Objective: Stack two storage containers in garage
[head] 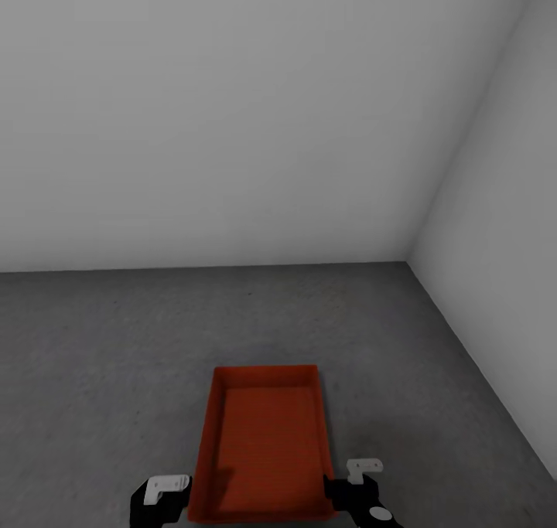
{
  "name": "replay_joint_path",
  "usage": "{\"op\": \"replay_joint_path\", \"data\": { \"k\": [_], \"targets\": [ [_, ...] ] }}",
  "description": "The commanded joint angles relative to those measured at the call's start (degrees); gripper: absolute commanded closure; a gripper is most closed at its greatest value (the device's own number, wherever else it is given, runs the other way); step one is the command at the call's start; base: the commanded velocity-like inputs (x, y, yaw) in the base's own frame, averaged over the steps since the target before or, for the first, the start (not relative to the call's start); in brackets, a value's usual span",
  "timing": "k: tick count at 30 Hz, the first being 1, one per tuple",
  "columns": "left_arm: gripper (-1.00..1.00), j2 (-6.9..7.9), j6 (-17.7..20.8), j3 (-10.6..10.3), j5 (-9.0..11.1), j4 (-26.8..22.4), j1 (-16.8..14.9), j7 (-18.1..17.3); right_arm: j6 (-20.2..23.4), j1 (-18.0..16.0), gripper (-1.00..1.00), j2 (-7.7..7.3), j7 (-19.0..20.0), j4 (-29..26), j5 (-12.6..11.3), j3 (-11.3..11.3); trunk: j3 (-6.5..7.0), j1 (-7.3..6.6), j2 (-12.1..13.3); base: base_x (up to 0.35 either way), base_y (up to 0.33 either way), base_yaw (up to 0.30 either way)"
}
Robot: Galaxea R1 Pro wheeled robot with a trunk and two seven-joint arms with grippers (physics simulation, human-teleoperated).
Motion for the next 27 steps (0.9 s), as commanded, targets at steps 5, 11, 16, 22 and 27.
{"op": "replay_joint_path", "data": {
  "k": [5,11,16,22,27],
  "targets": [
    [-1.0,-0.01,-0.2,0.1,0.0,0.0,0.0,-0.1,-0.2,0.0,-1.0,0.01,-0.3,0.1,0.1,0.1,0.86,-1.11,2.0,0.0,0.0,0.0],
    [-1.0,-0.01,-0.2,0.1,0.0,0.0,0.0,-0.1,-0.2,0.0,-1.0,0.01,-0.3,0.1,0.1,0.1,1.94,-2.43,4.4,0.0,0.0,0.0],
    [-1.0,-0.01,-0.2,0.1,0.0,0.0,0.0,0.0,-0.3,0.0,-1.0,0.01,-0.3,0.1,0.1,0.1,2.84,-3.53,6.4,0.0,0.0,0.0],
    [-1.0,-0.01,-0.2,0.1,0.0,0.0,0.0,0.0,-0.3,0.0,-1.0,0.01,-0.3,0.1,0.0,0.1,3.92,-4.85,8.8,0.0,0.0,0.0],
    [-1.0,-0.01,-0.2,0.1,0.0,0.1,0.0,0.0,-0.3,0.0,-1.0,0.01,-0.2,0.1,0.0,0.1,4.81,-5.95,10.8,0.0,0.0,0.0]
  ]
}}
